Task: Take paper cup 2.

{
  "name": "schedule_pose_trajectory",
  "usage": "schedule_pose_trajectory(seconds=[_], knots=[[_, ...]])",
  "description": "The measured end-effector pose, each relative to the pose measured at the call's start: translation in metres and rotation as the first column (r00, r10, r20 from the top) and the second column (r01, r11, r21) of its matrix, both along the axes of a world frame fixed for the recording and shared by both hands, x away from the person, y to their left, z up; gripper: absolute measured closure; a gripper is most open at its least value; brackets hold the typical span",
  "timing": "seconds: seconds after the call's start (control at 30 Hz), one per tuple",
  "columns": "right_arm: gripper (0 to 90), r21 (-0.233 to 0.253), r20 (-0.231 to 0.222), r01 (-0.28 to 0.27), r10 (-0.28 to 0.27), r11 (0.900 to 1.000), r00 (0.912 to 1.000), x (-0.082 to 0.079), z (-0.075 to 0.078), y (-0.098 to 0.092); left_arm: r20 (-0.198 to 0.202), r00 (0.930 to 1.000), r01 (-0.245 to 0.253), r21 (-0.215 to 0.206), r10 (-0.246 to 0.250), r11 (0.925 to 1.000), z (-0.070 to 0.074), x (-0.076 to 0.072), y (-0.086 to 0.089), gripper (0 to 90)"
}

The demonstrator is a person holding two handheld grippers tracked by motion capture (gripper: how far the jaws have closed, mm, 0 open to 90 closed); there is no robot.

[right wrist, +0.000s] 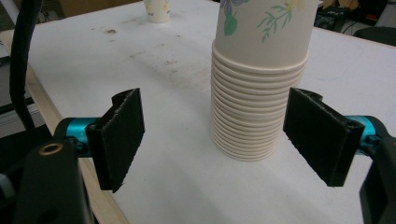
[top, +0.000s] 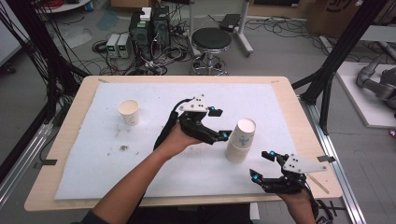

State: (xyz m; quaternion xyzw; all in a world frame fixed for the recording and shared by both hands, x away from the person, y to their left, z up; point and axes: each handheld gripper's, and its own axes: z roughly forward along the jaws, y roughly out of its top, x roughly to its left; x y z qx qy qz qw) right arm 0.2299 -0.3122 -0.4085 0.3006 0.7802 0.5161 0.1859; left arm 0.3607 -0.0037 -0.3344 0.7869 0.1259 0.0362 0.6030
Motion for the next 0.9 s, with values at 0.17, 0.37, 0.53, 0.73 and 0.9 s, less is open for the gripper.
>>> schedule_pose_trajectory(seconds=[0.17,0.37,0.53,0.73,0.9], knots=[[21.1,-0.001,-0.002,-0.003,0.003,1.000,1.0000,-0.001,0.000,0.000,0.010,0.9998,0.018,0.038,-0.019,0.9991,0.000,0.004,-0.022,16.1],[21.1,-0.001,-0.001,-0.003,0.003,1.000,1.0000,-0.001,0.000,0.000,0.004,0.9997,0.026,0.051,-0.026,0.9983,-0.002,0.007,-0.036,16.1],[21.1,-0.001,-0.002,-0.006,0.006,1.000,1.0000,-0.001,0.000,0.000,-0.014,0.9992,0.039,0.062,-0.038,0.9973,-0.008,0.009,-0.047,16.1],[21.1,0.000,-0.005,-0.006,0.006,1.000,1.0000,-0.001,0.000,0.000,-0.020,0.9982,0.058,0.071,-0.056,0.9958,-0.011,0.010,-0.055,21.4],[21.3,0.000,-0.005,-0.005,0.005,1.000,1.0000,-0.001,0.000,-0.001,-0.025,0.9976,0.066,0.075,-0.064,0.9950,-0.014,0.011,-0.058,26.9]])
